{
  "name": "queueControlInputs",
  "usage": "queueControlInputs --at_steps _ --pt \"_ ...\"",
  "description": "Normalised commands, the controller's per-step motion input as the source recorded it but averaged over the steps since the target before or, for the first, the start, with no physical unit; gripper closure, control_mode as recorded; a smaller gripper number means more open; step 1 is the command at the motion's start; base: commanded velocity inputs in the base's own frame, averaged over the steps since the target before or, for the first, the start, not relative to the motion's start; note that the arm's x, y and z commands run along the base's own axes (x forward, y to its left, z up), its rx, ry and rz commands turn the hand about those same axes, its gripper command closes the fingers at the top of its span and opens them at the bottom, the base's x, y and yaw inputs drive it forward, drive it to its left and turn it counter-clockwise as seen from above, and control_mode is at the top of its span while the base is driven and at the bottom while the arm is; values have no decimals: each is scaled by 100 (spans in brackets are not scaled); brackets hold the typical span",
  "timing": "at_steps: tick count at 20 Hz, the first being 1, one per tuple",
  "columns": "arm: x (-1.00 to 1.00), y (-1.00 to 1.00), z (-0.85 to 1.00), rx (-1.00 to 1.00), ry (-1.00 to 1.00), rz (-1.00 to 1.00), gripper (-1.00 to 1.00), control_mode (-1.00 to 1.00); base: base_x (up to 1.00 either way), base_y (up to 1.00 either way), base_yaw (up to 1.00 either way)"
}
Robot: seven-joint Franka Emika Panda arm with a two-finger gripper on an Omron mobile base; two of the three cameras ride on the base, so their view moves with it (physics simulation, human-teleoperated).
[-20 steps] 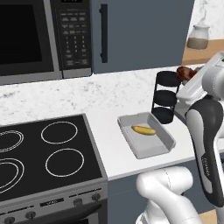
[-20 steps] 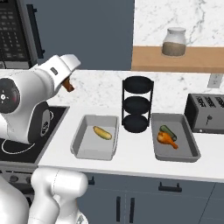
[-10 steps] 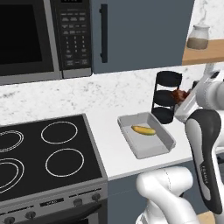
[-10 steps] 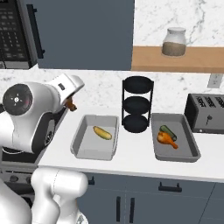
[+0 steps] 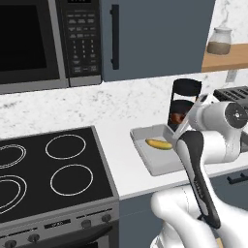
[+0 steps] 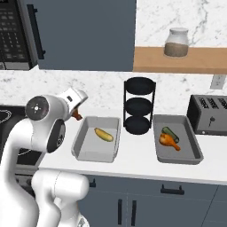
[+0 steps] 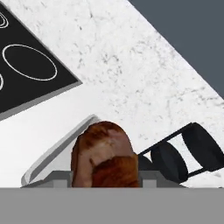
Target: Place one cucumber and one chicken drumstick in each tupperware on the nearby counter, to pack two identical lunches.
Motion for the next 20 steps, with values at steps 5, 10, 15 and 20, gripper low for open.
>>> queueControlInputs --at_steps 5,10,15,20 --pt "65 10 -33 -3 18 0 100 -100 0 0 0" --pt "34 0 -61 0 10 0 100 -100 0 0 0" --pt "20 0 -60 0 4 0 100 -100 0 0 0" --pt "6 -12 -48 0 3 0 100 -100 0 0 0"
